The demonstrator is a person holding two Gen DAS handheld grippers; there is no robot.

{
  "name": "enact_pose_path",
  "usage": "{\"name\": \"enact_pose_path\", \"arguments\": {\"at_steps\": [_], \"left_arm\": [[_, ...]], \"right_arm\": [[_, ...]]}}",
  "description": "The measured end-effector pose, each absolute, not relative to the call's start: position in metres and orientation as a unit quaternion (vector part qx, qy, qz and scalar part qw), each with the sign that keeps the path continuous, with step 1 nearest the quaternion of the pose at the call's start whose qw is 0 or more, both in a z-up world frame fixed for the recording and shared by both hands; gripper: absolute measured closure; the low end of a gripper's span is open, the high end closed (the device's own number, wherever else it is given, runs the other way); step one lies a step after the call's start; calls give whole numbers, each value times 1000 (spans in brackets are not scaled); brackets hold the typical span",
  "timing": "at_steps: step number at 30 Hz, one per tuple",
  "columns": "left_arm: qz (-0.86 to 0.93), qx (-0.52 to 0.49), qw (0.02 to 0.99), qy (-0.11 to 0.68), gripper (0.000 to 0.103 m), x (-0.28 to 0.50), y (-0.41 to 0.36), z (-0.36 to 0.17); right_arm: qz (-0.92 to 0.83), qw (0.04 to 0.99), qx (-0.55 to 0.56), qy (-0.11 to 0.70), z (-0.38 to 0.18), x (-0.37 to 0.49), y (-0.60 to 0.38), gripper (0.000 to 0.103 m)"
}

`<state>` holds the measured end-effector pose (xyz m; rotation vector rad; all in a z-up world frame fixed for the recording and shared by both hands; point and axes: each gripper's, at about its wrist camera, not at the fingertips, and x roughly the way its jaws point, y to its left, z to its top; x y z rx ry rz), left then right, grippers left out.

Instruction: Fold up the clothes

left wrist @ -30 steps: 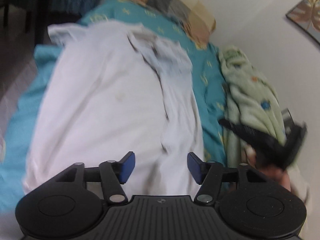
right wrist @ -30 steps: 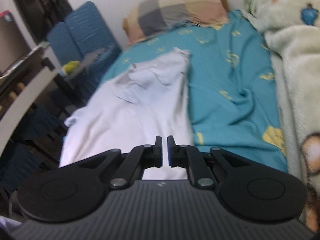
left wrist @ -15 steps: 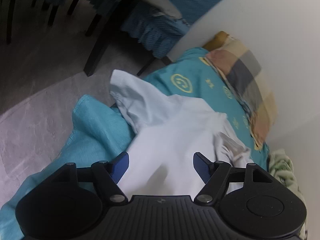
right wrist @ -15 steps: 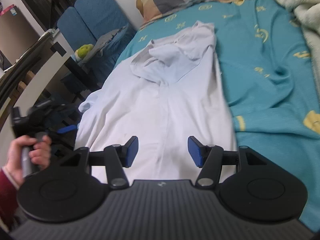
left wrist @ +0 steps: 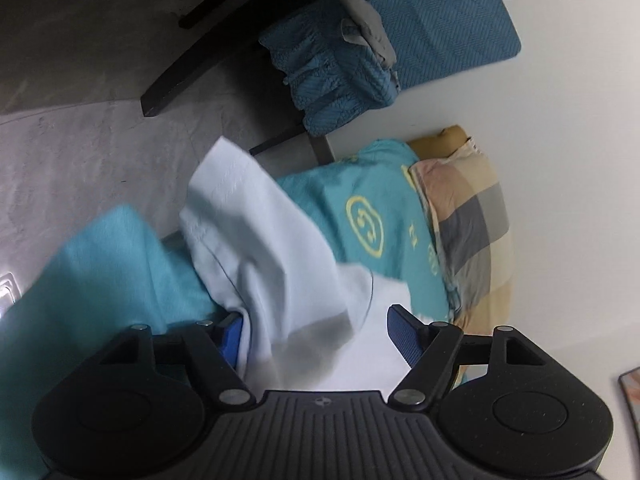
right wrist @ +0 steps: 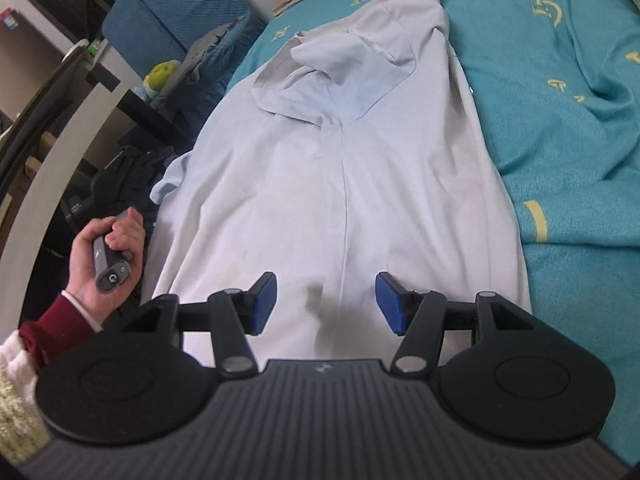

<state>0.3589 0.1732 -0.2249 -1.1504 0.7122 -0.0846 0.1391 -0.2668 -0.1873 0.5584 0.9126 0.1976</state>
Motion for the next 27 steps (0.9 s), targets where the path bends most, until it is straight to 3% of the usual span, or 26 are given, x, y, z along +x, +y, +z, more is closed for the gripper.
{"name": "enact_pose_path", "arguments": {"at_steps": [4,6,7,8,16,20,23,27], "left_arm": [[-27,-533,778,333,47,378,182,-230],[-23,-518,786,337,68,387,181,-232],[-22,-500,796,339,88,388,177,-229],[-21,-482,806,342,94,390,173,-227],[-45,-279,917,281,98,372,99,-139],[-79,-150,957,237,97,355,22,-89],[-110,-60,968,218,97,339,-47,-72],[-163,25,957,240,96,328,-136,-89]], "right_arm": [[93,855,271,433,-188,143,-267,45],[91,854,273,432,-187,143,-267,45],[90,854,275,432,-187,143,-267,45],[89,854,276,432,-187,144,-267,45],[68,867,283,405,-174,141,-273,45],[45,871,290,393,-171,136,-283,45],[31,875,294,384,-166,135,-296,45],[2,882,317,349,-157,132,-324,45]]}}
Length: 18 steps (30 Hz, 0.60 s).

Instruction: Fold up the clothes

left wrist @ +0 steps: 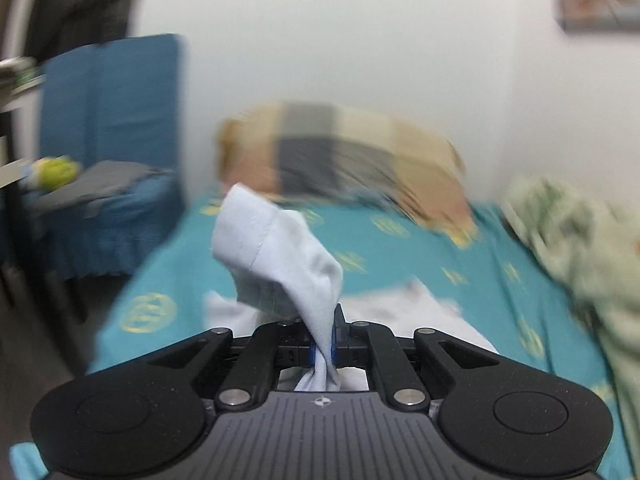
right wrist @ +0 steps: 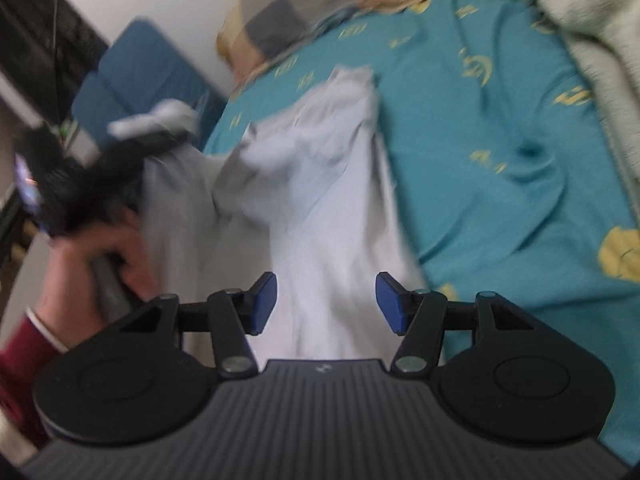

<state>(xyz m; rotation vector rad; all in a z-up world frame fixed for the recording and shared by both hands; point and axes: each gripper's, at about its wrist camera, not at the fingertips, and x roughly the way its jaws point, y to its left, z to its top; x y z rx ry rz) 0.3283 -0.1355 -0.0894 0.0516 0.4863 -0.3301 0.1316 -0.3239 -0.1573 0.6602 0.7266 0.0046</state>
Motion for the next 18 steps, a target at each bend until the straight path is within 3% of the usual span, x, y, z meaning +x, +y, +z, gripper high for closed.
{"name": "enact_pose_path", "arguments": {"at_steps": [3,5,11,18], "left_arm": [[-187,77,942,267,84,325,-177,-121],[-200,107,932,283,70,324,-195,-141],[-224,109,919,306,42,312,-190,-145],[-220,124,908,335,38,276,-140,-122]], "right_arm": [[-9,878,338,339,-159,130,-339,44],[-6,873,352,337,-162,129,-343,44],[6,870,370,326,-161,129,-348,44],[18,868,369,332,-162,133,-347,45]]}}
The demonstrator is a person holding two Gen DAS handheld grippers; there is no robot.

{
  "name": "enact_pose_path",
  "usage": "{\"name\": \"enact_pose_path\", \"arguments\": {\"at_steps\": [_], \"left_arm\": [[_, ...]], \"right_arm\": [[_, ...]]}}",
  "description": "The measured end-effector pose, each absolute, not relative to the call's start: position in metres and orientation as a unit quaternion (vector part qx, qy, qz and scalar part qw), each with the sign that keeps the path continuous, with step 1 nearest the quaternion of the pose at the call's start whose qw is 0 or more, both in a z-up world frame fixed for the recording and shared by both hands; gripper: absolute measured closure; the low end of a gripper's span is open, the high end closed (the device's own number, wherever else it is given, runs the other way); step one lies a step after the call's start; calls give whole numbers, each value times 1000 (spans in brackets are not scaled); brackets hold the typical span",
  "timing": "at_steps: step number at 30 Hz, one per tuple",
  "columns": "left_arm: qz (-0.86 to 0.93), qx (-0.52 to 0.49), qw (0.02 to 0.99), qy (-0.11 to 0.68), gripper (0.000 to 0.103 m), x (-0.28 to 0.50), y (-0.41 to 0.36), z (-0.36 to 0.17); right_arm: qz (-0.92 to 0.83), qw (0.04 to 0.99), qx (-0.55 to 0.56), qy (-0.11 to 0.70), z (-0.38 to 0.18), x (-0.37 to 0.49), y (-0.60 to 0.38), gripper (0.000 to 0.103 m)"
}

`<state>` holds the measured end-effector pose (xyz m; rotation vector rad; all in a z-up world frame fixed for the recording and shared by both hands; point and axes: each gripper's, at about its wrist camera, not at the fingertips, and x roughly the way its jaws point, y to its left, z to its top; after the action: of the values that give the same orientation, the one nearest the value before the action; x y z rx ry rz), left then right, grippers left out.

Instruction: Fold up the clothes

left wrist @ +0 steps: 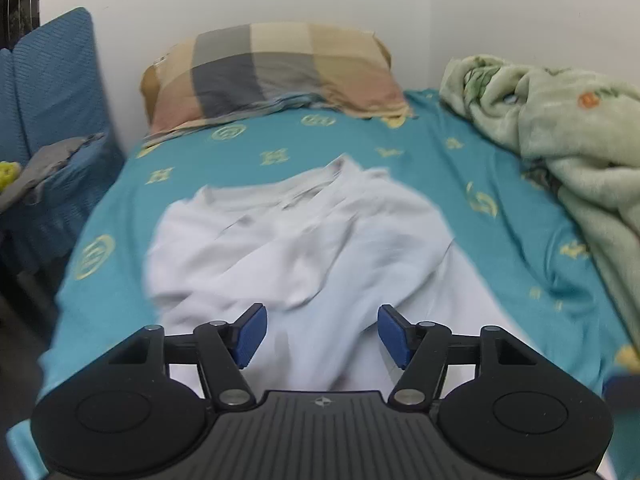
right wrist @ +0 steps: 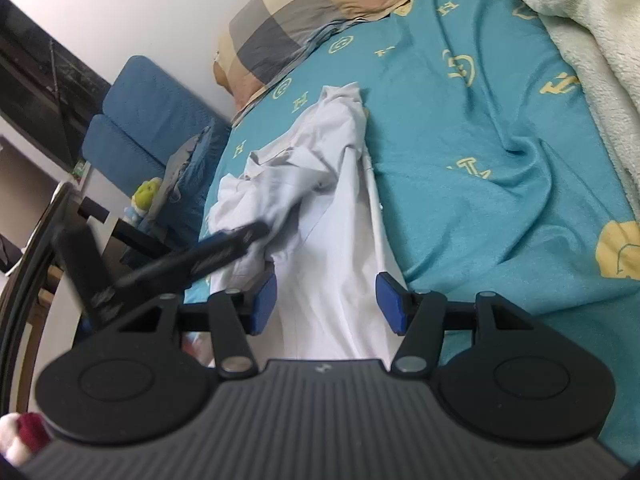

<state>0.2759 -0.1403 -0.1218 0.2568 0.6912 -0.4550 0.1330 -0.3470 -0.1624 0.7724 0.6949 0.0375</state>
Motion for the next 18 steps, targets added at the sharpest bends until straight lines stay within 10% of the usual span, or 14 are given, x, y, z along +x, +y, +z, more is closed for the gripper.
{"name": "enact_pose_path", "arguments": {"at_steps": [18], "left_arm": [[-197,53,782,589,39,161,97,-123]], "right_arm": [[51,871,331,360,-159,113,-327,45]]}}
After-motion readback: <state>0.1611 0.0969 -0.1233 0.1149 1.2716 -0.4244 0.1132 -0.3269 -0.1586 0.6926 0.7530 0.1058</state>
